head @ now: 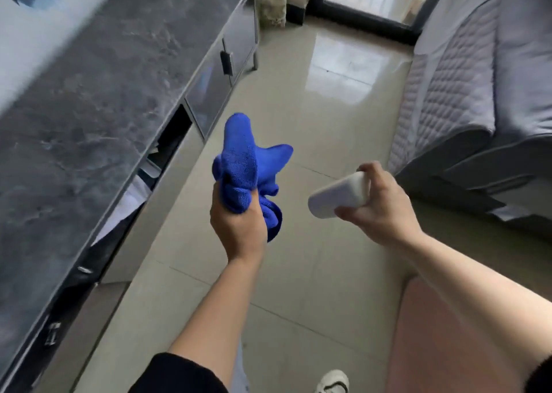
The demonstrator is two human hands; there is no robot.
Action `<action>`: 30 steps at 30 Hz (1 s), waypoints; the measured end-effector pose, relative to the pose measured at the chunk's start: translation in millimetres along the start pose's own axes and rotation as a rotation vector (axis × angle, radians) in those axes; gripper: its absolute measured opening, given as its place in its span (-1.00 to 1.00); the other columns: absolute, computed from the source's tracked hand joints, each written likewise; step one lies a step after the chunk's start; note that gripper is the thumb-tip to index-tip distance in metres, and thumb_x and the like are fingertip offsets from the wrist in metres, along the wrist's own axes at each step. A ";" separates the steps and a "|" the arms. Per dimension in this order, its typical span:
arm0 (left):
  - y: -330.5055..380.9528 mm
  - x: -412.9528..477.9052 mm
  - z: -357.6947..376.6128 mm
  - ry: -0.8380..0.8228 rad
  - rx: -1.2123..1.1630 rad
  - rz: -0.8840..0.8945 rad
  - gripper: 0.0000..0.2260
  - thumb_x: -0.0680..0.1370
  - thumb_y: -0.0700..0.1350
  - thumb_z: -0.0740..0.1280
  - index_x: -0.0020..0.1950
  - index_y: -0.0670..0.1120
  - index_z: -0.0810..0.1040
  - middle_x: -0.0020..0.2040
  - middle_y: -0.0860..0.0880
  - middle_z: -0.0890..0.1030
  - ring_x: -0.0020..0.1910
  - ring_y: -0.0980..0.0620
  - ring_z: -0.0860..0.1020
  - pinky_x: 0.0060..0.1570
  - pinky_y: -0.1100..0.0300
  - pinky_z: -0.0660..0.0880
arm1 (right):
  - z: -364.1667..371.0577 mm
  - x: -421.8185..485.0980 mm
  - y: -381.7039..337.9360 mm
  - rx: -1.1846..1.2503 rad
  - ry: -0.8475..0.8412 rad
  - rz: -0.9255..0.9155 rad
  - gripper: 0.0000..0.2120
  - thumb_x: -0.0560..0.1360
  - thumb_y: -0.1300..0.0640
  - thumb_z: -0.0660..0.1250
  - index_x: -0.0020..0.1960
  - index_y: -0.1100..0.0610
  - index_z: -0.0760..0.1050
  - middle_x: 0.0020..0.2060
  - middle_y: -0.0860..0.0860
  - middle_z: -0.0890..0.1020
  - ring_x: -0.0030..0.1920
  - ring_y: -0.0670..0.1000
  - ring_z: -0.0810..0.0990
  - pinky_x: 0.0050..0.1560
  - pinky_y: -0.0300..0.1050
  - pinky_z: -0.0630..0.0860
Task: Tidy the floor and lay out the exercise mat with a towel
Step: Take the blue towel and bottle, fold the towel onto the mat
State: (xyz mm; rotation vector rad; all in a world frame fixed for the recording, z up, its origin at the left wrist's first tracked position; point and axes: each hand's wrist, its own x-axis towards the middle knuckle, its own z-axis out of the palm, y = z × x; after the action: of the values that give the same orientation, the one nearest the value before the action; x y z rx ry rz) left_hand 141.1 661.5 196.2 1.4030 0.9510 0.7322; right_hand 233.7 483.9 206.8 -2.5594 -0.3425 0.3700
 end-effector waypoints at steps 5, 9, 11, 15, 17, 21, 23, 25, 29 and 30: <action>-72.1 -73.3 56.7 -0.097 0.069 -0.090 -0.87 0.44 -0.14 0.37 -0.21 0.04 0.44 -0.34 0.22 0.56 -0.30 0.17 0.53 -0.20 0.27 0.50 | 6.6 -42.9 123.5 0.012 0.026 0.160 -0.39 0.21 0.03 0.52 0.14 -0.05 0.27 -0.05 0.02 0.44 -0.13 0.12 0.48 -0.21 -0.07 0.39; -141.1 -122.9 86.6 -0.197 0.069 -0.085 -0.78 0.44 -0.15 0.37 -0.26 0.11 0.40 -0.39 0.30 0.53 -0.38 0.25 0.47 -0.33 0.45 0.42 | 47.3 -58.2 218.6 -0.039 0.012 0.261 -0.41 0.22 0.02 0.50 0.14 -0.05 0.27 -0.07 0.02 0.44 -0.15 0.12 0.50 -0.21 -0.02 0.49; -188.3 -150.1 94.8 -0.271 0.099 -0.088 -0.78 0.44 -0.17 0.38 -0.26 0.12 0.42 -0.37 0.27 0.54 -0.37 0.23 0.47 -0.32 0.41 0.44 | 77.5 -63.3 267.8 -0.098 -0.018 0.313 -0.42 0.24 0.03 0.48 0.16 -0.05 0.27 -0.07 0.02 0.43 -0.16 0.14 0.50 -0.24 -0.04 0.46; -275.8 -178.5 121.2 -0.425 0.203 -0.057 -0.86 0.42 -0.19 0.39 -0.18 0.04 0.49 -0.35 0.16 0.57 -0.29 0.04 0.54 -0.23 0.17 0.51 | 143.4 -70.3 361.5 -0.164 -0.037 0.396 -0.43 0.25 0.04 0.47 0.17 -0.03 0.28 -0.07 0.02 0.42 -0.16 0.15 0.48 -0.25 -0.06 0.42; -307.1 -178.8 140.4 -0.482 0.271 -0.005 -0.86 0.43 -0.18 0.38 -0.18 0.07 0.51 -0.36 0.11 0.56 -0.28 0.00 0.54 -0.25 0.19 0.49 | 171.4 -70.1 399.2 -0.184 -0.056 0.404 -0.43 0.26 0.08 0.45 0.19 -0.01 0.28 -0.04 0.05 0.43 -0.09 0.20 0.50 -0.19 -0.03 0.46; -355.8 -174.3 168.3 -0.572 0.373 0.059 -0.90 0.45 -0.14 0.32 -0.18 0.07 0.53 -0.36 0.10 0.57 -0.35 0.16 0.51 -0.39 0.43 0.40 | 216.4 -67.1 452.2 -0.203 -0.086 0.410 -0.41 0.27 0.14 0.43 0.24 -0.01 0.28 0.05 0.10 0.45 0.02 0.23 0.54 -0.16 -0.04 0.45; -369.7 -175.2 173.6 -0.587 0.407 0.060 -0.90 0.43 -0.15 0.30 -0.13 0.03 0.56 -0.33 0.08 0.58 -0.32 0.13 0.52 -0.34 0.35 0.43 | 229.0 -68.2 469.1 -0.185 -0.089 0.430 -0.37 0.27 0.15 0.43 0.28 0.00 0.29 0.09 0.12 0.45 0.03 0.23 0.55 -0.13 -0.05 0.46; -374.4 -177.6 177.9 -0.595 0.414 0.064 -0.88 0.41 -0.16 0.29 -0.13 0.04 0.56 -0.34 0.10 0.57 -0.31 0.11 0.51 -0.33 0.30 0.44 | 233.2 -68.5 479.3 -0.149 -0.070 0.447 -0.36 0.27 0.15 0.43 0.29 -0.01 0.29 0.10 0.12 0.46 0.03 0.22 0.54 -0.14 -0.08 0.45; -366.7 -191.9 186.0 -0.641 0.399 0.079 -0.89 0.40 -0.15 0.28 -0.15 0.04 0.55 -0.35 0.10 0.55 -0.31 0.07 0.51 -0.32 0.26 0.45 | 230.7 -68.8 486.1 -0.144 -0.100 0.451 -0.39 0.29 0.15 0.43 0.27 0.00 0.25 0.09 0.13 0.44 0.00 0.21 0.54 -0.18 -0.10 0.41; -362.8 -195.1 187.2 -0.653 0.397 0.084 -0.88 0.39 -0.15 0.28 -0.14 0.03 0.55 -0.34 0.10 0.55 -0.30 0.06 0.51 -0.29 0.24 0.46 | 229.5 -68.9 486.8 -0.148 -0.118 0.451 -0.38 0.30 0.16 0.43 0.28 0.01 0.24 0.10 0.13 0.43 0.01 0.21 0.54 -0.18 -0.10 0.41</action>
State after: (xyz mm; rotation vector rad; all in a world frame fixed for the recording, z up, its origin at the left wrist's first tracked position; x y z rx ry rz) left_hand 173.3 377.8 -154.9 1.8767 0.5301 0.1068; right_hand 176.5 165.2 -228.6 -2.7547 0.1818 0.6837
